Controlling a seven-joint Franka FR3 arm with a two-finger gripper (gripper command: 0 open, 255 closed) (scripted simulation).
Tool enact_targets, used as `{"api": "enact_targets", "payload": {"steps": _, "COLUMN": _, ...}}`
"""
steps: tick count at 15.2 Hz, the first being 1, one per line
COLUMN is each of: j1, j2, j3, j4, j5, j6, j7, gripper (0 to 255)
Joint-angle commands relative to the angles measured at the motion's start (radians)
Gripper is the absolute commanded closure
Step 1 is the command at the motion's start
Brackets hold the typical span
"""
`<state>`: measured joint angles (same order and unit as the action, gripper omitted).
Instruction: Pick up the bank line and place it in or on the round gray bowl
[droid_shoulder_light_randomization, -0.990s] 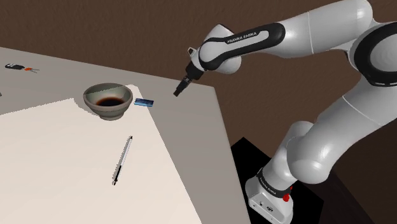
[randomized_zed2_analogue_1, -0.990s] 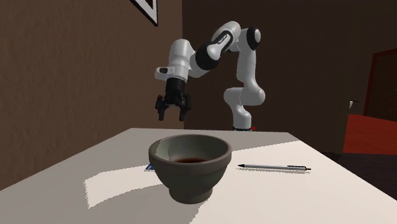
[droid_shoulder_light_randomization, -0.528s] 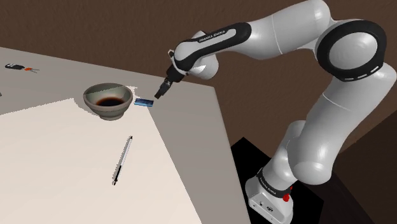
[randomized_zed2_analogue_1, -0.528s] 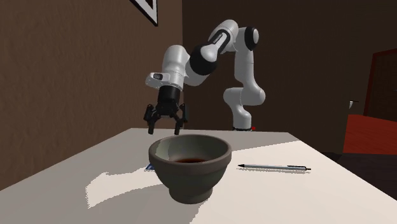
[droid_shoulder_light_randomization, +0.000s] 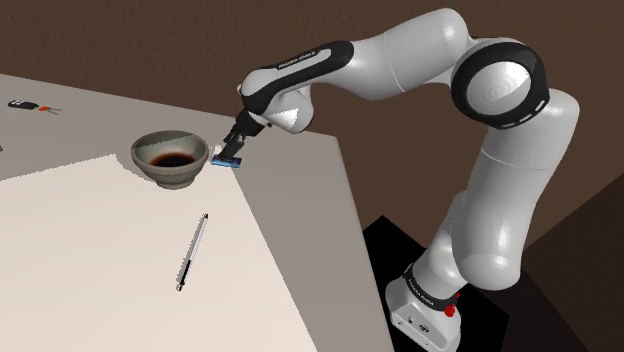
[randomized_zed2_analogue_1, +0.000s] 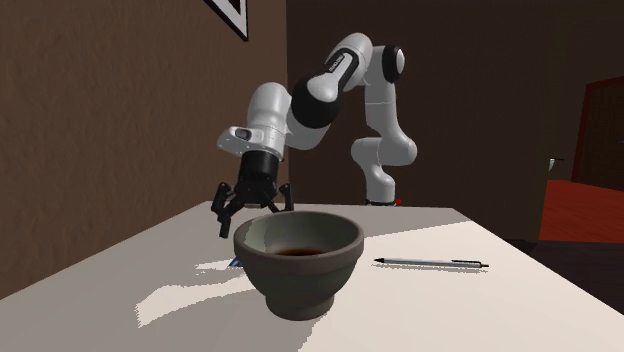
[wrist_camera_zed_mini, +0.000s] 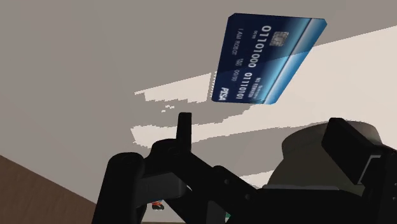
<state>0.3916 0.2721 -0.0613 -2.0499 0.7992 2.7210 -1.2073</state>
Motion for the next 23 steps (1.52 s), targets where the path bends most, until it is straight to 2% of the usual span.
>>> {"api": "enact_targets", "payload": {"steps": 1, "j1": -0.002, "j2": 0.029, "j3": 0.009, "j4": 0.019, "j5": 0.017, "j6": 0.011, "j7": -0.015, "gripper": 0}}
{"api": "enact_targets", "payload": {"steps": 5, "j1": -0.003, "j2": 0.079, "j3": 0.023, "j4": 0.051, "j5": 0.038, "j6": 0.032, "j7": -0.031, "gripper": 0}}
{"api": "enact_targets", "payload": {"steps": 12, "j1": -0.003, "j2": 0.079, "j3": 0.023, "j4": 0.051, "j5": 0.038, "j6": 0.032, "j7": -0.031, "gripper": 0}}
{"api": "enact_targets", "payload": {"steps": 13, "j1": -0.003, "j2": 0.079, "j3": 0.023, "j4": 0.051, "j5": 0.038, "j6": 0.032, "j7": -0.031, "gripper": 255}}
{"api": "enact_targets", "payload": {"steps": 23, "j1": 0.001, "j2": 0.07, "j3": 0.017, "j4": 0.05, "j5": 0.026, "j6": 0.024, "j7": -0.018, "gripper": 255}}
